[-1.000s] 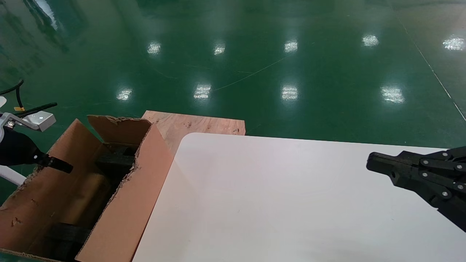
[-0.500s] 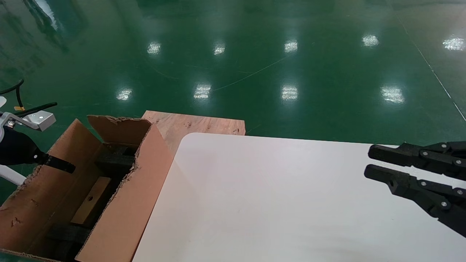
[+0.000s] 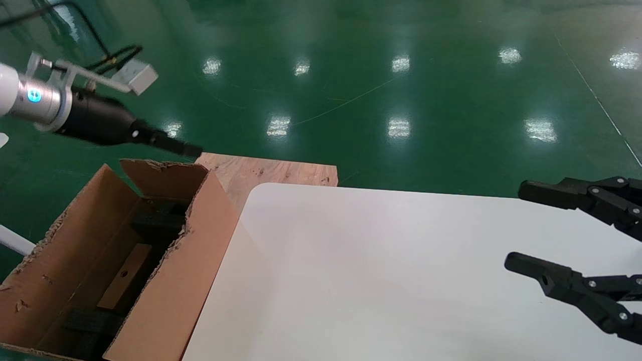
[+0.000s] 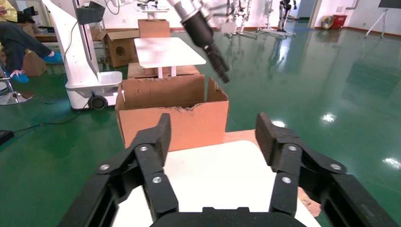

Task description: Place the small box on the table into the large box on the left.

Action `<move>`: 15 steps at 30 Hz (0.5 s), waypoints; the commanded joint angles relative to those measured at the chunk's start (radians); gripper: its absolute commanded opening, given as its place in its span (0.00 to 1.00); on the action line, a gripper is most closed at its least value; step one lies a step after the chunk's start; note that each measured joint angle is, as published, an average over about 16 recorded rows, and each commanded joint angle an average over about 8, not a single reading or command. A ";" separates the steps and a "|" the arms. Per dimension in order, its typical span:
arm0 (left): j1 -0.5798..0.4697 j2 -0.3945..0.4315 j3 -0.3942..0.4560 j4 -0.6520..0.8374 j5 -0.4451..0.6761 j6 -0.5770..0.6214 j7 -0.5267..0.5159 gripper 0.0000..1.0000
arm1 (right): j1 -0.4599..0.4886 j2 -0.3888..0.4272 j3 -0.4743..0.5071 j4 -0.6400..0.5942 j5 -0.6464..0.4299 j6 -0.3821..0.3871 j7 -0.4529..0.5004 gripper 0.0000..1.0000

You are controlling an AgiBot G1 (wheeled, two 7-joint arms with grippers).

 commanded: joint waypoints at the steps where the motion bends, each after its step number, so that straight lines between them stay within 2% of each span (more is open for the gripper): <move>1: -0.012 0.002 -0.024 -0.035 -0.038 0.039 0.014 1.00 | 0.000 0.000 0.000 0.000 0.000 0.000 0.000 1.00; 6: -0.016 -0.004 -0.065 -0.100 -0.116 0.128 0.001 1.00 | 0.000 0.000 0.000 0.000 0.000 0.000 0.000 1.00; 15: 0.016 -0.012 -0.092 -0.139 -0.151 0.141 0.012 1.00 | 0.000 0.000 0.000 0.000 0.000 0.000 0.000 1.00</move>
